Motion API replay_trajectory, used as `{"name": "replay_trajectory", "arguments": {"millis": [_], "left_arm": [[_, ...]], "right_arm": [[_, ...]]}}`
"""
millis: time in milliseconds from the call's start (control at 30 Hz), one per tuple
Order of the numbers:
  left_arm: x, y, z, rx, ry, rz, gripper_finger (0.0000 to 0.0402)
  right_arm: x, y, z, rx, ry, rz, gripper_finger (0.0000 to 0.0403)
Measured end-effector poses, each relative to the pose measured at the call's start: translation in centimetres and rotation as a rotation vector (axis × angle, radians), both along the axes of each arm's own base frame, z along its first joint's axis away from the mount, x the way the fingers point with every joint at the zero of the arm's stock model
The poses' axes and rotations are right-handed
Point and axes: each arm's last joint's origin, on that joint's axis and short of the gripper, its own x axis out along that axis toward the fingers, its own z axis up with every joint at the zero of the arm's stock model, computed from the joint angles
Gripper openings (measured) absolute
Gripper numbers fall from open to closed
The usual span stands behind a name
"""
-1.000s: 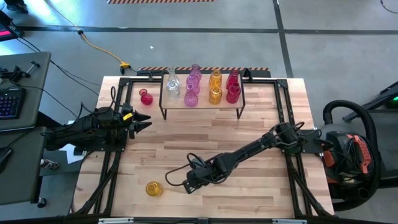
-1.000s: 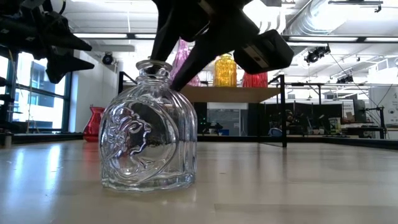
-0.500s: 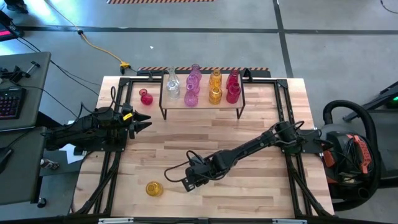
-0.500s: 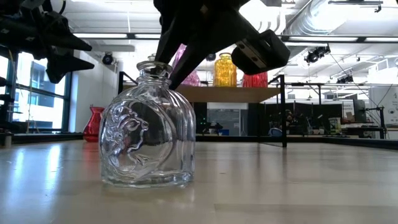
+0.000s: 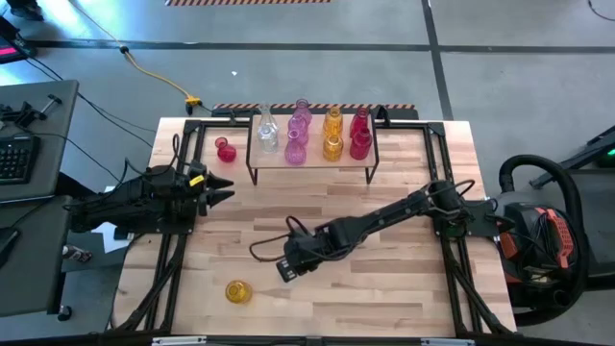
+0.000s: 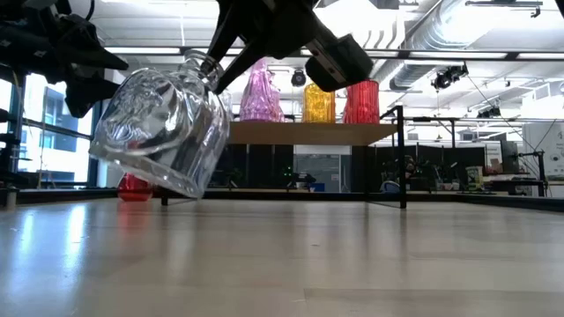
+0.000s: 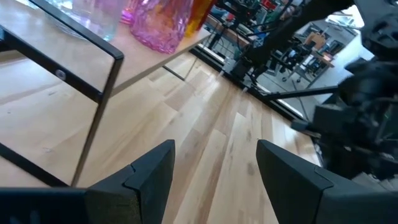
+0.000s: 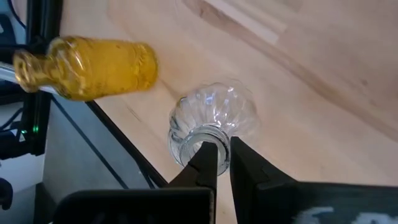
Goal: Sort vases onto shelf
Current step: Put the transparent vase on the shelf aligned with the other transparent vase
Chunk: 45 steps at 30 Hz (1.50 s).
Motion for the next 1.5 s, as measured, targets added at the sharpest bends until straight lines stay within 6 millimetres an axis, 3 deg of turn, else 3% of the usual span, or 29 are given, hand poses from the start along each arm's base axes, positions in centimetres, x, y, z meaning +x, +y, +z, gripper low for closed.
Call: {"name": "replay_trajectory", "arguments": {"millis": [400, 600, 867, 1200, 1500], "left_arm": [[0.1, -0.4, 0.4, -0.071, -0.052, -0.120, 0.0218], [0.2, -0.5, 1.1, -0.062, -0.123, -0.176, 0.0218], [0.5, -0.7, 2.3, -0.053, -0.235, -0.246, 0.0218], [3.0, -0.7, 2.4, -0.079, -0.191, -0.352, 0.0218], [5.8, -1.1, 3.2, -0.029, -0.204, -0.398, 0.0218]], "right_arm": [[0.9, -1.7, 0.6, 0.041, -0.043, 0.040, 0.0001], [1.7, -2.7, 3.4, 0.001, -0.120, 0.064, 0.0000], [2.2, -5.5, 7.7, -0.060, -0.179, 0.083, 0.0000], [1.4, -8.7, 11.8, -0.067, -0.173, 0.113, 0.0000], [1.7, -11.7, 12.3, -0.035, -0.206, 0.165, 0.0000]]}}
